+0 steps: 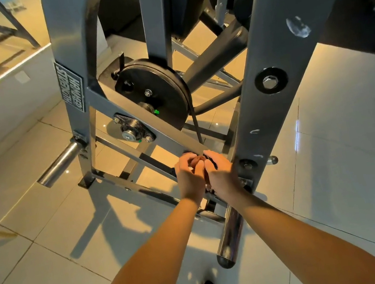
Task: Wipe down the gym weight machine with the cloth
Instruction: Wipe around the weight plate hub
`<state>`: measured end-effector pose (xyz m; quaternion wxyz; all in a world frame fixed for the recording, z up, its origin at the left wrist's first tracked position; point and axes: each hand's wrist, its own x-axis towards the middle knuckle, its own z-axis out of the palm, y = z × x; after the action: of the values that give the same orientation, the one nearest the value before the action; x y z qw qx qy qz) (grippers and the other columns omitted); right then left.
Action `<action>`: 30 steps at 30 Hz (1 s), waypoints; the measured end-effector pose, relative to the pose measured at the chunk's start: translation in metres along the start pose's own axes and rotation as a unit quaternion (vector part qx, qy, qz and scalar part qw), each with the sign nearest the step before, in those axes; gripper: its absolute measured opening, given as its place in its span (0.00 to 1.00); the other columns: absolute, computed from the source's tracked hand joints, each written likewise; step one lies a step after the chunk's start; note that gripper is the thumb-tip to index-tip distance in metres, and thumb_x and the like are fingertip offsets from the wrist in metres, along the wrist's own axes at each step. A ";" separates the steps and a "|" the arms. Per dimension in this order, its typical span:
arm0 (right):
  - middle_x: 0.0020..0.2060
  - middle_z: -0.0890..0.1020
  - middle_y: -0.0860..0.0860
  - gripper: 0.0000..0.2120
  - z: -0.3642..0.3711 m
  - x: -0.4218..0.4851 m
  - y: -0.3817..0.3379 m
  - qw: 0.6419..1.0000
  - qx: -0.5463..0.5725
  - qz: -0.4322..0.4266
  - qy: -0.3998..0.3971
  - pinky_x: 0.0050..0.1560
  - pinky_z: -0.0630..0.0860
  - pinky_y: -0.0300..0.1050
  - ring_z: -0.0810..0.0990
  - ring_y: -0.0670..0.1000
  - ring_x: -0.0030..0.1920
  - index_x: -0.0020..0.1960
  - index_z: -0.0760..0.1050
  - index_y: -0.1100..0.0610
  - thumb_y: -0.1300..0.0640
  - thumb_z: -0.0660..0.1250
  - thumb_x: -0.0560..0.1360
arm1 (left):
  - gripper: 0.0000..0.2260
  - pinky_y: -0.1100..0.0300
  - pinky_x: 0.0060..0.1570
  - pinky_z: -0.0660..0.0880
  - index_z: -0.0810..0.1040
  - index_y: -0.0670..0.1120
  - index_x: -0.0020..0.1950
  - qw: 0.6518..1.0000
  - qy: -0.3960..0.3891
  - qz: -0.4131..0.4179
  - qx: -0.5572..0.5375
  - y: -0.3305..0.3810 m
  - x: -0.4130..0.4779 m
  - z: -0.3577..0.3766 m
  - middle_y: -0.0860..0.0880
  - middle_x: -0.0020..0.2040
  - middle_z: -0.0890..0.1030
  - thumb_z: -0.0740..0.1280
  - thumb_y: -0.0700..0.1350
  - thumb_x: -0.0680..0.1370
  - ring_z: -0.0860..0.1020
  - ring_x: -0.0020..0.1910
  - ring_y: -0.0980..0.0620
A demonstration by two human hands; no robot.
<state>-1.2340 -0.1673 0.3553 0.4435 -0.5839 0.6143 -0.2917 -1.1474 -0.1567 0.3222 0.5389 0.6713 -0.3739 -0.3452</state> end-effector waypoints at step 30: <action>0.50 0.84 0.47 0.17 0.137 0.079 -0.181 0.991 -0.059 -0.099 0.073 0.56 0.79 0.42 0.82 0.43 0.48 0.68 0.77 0.44 0.45 0.57 0.84 | 0.17 0.63 0.65 0.68 0.77 0.38 0.69 0.894 -0.119 0.283 0.327 0.064 0.188 -0.238 0.41 0.69 0.77 0.66 0.40 0.80 0.68 0.70 0.45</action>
<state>-1.0241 -0.2491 0.4384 0.3309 -0.6439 0.6005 -0.3395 -0.8594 -0.2190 0.4164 0.3156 0.6290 -0.7013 -0.1137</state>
